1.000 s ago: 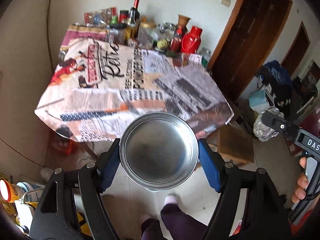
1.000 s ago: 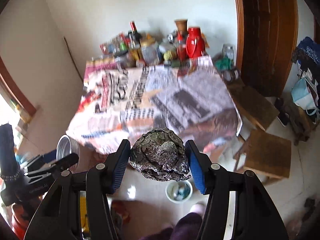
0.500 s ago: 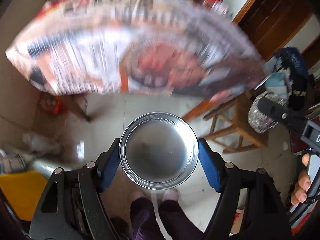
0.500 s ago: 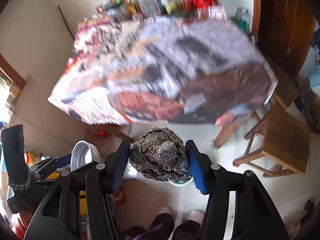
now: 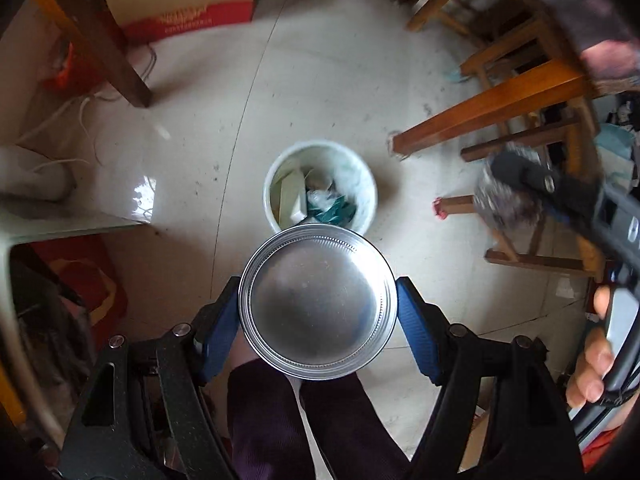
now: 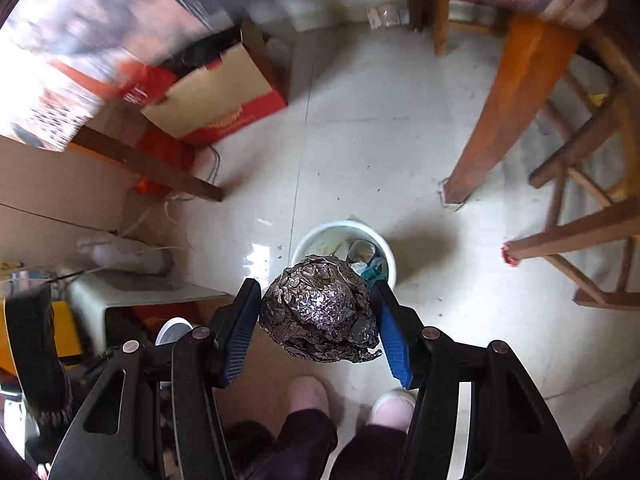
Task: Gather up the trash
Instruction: 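Open the right tool to drop the foil ball while the left tool drops the tin lid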
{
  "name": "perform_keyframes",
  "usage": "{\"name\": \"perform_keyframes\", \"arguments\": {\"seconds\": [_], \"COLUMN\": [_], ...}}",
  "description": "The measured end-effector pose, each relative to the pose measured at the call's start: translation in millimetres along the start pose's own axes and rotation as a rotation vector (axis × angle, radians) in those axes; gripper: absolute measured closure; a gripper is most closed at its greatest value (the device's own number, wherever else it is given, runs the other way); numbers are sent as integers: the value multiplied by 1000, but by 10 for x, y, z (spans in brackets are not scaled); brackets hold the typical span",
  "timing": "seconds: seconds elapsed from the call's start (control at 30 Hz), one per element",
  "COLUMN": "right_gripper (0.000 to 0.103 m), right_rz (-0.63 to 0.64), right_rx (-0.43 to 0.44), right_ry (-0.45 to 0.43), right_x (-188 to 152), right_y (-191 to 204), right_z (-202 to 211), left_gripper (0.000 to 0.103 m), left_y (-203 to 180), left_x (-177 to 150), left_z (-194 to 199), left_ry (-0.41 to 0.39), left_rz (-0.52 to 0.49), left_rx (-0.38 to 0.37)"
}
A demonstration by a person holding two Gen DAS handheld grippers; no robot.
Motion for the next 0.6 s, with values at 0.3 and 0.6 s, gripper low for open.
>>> {"name": "perform_keyframes", "arguments": {"seconds": [0.3, 0.6], "right_gripper": [47, 44], "right_rz": [84, 55], "right_rx": [18, 26], "right_ry": [-13, 1], "right_x": [118, 148], "right_y": [-64, -187], "right_z": [-602, -634], "left_gripper": [29, 29], "left_y": [240, 141], "left_x": [155, 486], "left_z": [-757, -995], "left_ry": [11, -11], "left_rz": [-7, 3], "left_rx": [30, -29]}}
Point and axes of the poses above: each gripper's, at about its wrist camera, not at the fingertips, and z roughly against the way its jaws point, y to its left, x to its top, the point moved 4 cm from there along -z, roughly the way its jaws point, and after that the axes turned 4 degrees about -y, right-handed, at the moved point
